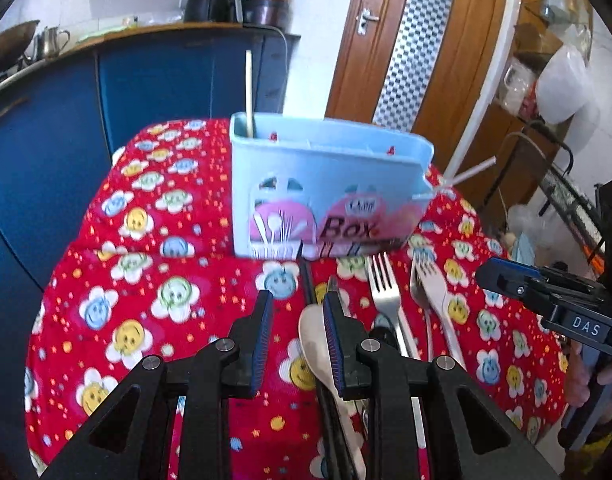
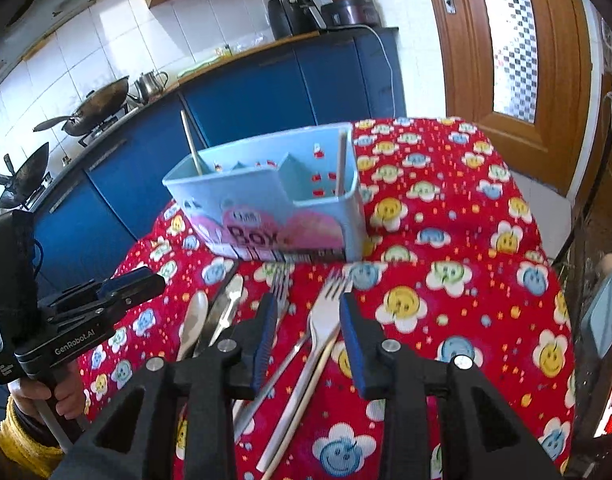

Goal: Organize utensils

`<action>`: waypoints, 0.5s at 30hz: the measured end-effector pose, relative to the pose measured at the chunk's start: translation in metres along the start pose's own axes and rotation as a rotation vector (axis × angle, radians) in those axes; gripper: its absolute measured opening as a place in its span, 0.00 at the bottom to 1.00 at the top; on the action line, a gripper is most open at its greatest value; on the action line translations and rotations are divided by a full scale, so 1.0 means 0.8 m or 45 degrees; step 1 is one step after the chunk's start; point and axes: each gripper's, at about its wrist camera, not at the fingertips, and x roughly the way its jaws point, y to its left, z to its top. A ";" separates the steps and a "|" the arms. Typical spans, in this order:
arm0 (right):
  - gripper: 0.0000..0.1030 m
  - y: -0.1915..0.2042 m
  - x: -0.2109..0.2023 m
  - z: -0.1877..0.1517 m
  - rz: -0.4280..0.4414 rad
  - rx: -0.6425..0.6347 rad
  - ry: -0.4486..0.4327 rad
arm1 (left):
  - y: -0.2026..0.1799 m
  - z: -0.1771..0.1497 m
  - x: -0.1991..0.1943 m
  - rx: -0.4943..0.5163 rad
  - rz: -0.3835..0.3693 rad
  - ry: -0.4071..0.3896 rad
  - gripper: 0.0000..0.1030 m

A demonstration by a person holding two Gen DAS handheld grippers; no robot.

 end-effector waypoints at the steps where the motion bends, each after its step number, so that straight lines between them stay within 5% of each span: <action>1: 0.35 -0.001 0.002 -0.003 -0.001 0.002 0.009 | -0.001 -0.003 0.003 0.001 0.003 0.017 0.26; 15: 0.36 -0.011 0.016 -0.022 -0.003 0.034 0.074 | -0.008 -0.026 0.031 0.004 -0.006 0.167 0.36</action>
